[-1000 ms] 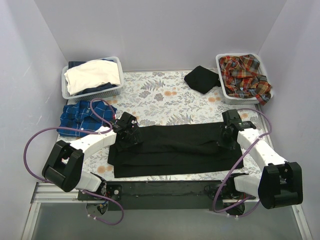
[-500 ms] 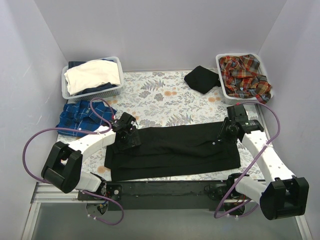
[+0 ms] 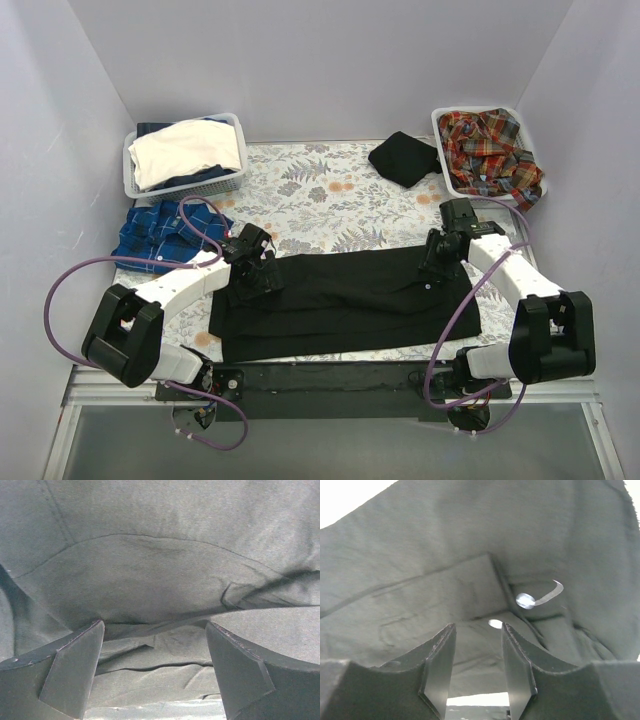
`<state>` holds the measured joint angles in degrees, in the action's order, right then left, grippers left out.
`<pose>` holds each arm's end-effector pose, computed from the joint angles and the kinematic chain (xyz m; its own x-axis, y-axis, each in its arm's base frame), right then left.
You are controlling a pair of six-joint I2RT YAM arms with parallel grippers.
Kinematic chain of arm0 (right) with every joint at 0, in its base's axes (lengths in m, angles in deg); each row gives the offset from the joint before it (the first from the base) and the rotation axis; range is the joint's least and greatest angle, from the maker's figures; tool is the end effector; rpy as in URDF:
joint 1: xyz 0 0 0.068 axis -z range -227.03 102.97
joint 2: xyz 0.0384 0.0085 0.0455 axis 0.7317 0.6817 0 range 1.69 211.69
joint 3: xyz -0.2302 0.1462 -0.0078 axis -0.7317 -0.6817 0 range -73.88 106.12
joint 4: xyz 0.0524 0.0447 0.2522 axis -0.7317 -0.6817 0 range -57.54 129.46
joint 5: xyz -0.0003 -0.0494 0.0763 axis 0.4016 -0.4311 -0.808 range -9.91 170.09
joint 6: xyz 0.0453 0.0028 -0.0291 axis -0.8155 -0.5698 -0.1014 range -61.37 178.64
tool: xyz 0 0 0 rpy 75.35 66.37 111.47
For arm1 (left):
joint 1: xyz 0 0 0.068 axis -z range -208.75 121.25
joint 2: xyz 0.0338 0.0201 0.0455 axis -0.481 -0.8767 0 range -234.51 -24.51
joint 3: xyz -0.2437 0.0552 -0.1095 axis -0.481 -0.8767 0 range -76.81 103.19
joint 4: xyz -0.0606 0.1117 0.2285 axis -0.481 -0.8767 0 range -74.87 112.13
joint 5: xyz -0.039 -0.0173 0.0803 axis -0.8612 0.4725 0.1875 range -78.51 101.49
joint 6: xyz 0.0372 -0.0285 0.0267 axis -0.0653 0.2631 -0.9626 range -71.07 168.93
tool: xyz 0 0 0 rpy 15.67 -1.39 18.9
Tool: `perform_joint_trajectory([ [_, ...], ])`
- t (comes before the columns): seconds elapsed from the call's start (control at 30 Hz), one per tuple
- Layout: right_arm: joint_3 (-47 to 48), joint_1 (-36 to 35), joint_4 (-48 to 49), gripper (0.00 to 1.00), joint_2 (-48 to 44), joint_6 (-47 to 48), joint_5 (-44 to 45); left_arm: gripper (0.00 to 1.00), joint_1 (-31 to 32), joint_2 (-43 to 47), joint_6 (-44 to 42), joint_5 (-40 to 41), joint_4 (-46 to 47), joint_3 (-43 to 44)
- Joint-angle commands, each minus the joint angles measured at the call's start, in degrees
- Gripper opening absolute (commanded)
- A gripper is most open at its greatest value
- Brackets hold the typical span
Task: Fold and stack the long sleeve shirts
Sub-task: Fold the shirt
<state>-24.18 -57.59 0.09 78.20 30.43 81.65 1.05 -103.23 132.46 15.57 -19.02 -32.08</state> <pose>0.2442 0.0446 0.2129 -0.8741 0.3175 -0.3676 0.2730 0.9471 0.1688 0.2035 -0.1137 0.1792 -0.5714 -0.8149 -0.0971 -0.7793 0.5759 -0.2471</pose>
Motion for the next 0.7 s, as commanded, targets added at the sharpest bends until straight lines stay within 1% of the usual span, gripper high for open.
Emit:
perform_joint_trajectory([
  [0.0, -1.87, -0.59, 6.23, 0.51, 0.57, -0.97, -6.65, 0.82, -0.09, 1.29, 0.67, -1.79, 1.33, 0.09],
  [0.2, -2.49, -1.74, 7.56, 0.52, 4.52, -3.25, -7.28, 0.82, -0.09, 0.76, 0.85, -1.97, 1.51, 0.36],
  [0.33, -2.58, -1.91, 7.56, 0.52, 4.79, -4.40, -7.19, 0.82, -0.09, 0.32, 0.94, -1.97, 1.51, 0.62],
  [0.57, -1.35, -2.00, 8.70, 0.53, 9.09, -5.19, -3.42, 0.82, -0.09, -0.56, 0.94, -2.05, 1.77, 0.88],
  [0.63, -0.92, -1.91, 9.32, 0.49, 10.32, -5.45, -2.18, 0.82, -0.09, -0.73, 0.94, -1.97, 1.68, 0.97],
  [0.67, -0.65, -2.00, 9.23, 0.44, 10.85, -5.46, -1.92, 0.82, -0.09, -1.00, 0.85, -1.97, 1.60, 0.97],
])
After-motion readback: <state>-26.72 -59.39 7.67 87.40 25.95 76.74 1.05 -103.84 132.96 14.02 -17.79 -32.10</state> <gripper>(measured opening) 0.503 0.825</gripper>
